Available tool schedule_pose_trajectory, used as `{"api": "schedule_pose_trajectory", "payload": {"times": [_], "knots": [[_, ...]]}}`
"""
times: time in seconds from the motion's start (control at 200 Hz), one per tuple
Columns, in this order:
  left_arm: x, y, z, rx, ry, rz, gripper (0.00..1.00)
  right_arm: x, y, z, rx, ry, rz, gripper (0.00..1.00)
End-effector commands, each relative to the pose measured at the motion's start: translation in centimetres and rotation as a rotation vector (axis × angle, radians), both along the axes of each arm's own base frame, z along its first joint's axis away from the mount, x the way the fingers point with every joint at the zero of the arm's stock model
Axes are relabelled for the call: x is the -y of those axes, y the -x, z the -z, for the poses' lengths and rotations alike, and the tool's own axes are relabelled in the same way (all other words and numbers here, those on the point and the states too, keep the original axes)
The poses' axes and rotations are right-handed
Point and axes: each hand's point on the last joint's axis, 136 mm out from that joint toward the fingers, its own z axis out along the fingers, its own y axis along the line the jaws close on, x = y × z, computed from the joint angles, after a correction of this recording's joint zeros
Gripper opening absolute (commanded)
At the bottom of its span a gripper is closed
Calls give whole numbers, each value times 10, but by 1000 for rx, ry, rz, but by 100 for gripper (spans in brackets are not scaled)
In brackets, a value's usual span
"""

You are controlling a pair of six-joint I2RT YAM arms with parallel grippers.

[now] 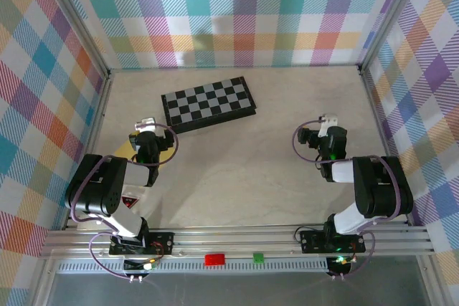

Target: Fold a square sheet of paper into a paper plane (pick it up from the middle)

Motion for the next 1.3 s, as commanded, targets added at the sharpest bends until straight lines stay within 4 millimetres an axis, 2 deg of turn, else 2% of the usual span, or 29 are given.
{"api": "schedule_pose_trajectory", "payload": {"times": [0.0,1.295], "knots": [[3,-3,-3,15,4,13,100,-8,-6,-9,29,7,-47,99],[1,-4,-3,12,15,14,100,-8,-6,-8,26,4,-48,99]]}}
